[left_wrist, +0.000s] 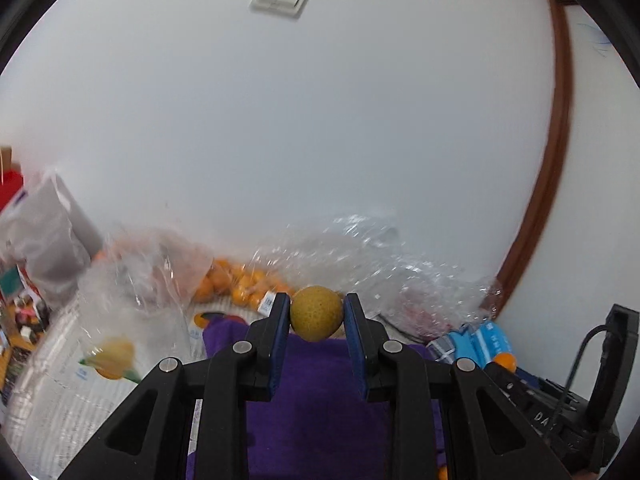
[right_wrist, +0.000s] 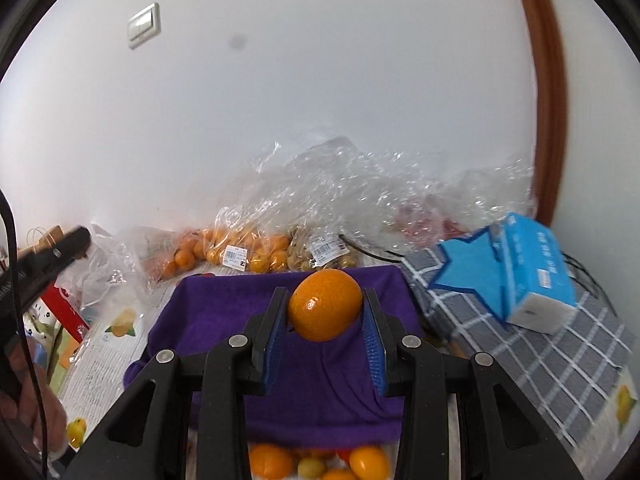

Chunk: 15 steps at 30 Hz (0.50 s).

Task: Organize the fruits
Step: 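Lift and carry both held fruits over the purple towel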

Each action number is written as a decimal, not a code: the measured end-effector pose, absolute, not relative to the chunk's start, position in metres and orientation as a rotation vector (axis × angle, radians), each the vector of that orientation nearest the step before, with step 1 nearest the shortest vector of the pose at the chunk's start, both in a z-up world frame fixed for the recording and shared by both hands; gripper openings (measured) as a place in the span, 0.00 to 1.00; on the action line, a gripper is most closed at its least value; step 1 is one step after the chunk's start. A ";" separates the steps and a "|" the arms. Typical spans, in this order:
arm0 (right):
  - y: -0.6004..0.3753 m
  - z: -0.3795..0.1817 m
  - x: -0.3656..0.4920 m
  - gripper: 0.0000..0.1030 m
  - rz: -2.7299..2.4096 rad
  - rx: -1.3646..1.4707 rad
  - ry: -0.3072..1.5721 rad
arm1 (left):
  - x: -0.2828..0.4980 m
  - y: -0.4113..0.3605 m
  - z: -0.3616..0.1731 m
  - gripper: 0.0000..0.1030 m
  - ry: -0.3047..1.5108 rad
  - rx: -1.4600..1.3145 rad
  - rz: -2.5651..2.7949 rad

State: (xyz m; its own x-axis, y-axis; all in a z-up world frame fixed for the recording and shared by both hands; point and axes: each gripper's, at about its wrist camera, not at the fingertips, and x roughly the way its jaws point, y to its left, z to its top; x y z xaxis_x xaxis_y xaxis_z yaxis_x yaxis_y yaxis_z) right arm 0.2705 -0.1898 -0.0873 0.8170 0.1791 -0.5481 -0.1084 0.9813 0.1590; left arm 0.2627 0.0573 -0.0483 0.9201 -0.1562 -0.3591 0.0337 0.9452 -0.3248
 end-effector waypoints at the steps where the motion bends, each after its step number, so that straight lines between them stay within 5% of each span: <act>1: -0.190 -0.094 0.278 0.35 0.152 0.127 0.596 | 0.269 0.060 -0.061 0.25 0.411 -0.333 -0.096; 15: -0.205 -0.156 0.309 0.35 0.125 0.140 0.696 | 0.302 0.037 -0.135 0.25 0.593 -0.244 -0.111</act>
